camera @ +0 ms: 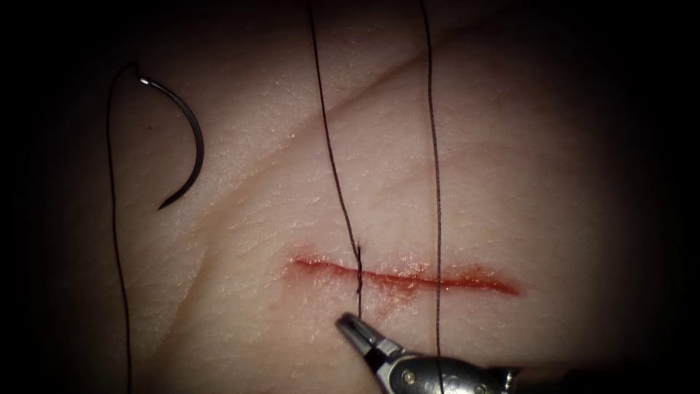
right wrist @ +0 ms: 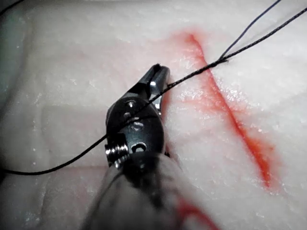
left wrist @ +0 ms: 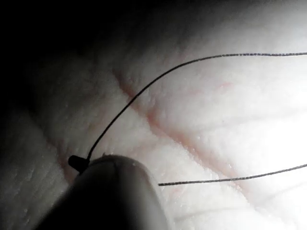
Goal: Wound Closure
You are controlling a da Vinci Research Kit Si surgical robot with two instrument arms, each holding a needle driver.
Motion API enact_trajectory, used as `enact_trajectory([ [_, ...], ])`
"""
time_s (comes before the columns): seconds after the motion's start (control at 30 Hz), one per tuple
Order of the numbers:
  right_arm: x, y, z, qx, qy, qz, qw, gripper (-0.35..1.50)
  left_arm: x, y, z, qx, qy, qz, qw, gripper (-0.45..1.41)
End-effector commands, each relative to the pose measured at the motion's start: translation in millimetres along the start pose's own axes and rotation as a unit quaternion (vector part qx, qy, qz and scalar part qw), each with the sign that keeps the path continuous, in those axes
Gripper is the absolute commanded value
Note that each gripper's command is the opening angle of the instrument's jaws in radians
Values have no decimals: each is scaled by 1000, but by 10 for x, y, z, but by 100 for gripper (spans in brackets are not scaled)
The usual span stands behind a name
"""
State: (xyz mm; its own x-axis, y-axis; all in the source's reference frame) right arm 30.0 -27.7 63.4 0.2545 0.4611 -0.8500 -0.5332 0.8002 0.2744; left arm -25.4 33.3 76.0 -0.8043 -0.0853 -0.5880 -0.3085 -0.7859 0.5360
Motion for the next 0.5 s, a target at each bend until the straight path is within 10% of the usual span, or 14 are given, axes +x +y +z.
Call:
enact_trajectory([
  [0.03, -3, -7, 3, 3, 1, 2, 1000, 54, 8, 3, 3, -5, 6, -5, 1000, -45],
  [0.17, 8, -3, -1, 1, 8, 7, 1000, 135, 36, 13, -18, -29, 37, -29, 998, -45],
  [0.5, 28, -15, -24, 35, 21, 10, 999, 145, 99, 33, -84, -68, 116, -80, 988, -45],
])
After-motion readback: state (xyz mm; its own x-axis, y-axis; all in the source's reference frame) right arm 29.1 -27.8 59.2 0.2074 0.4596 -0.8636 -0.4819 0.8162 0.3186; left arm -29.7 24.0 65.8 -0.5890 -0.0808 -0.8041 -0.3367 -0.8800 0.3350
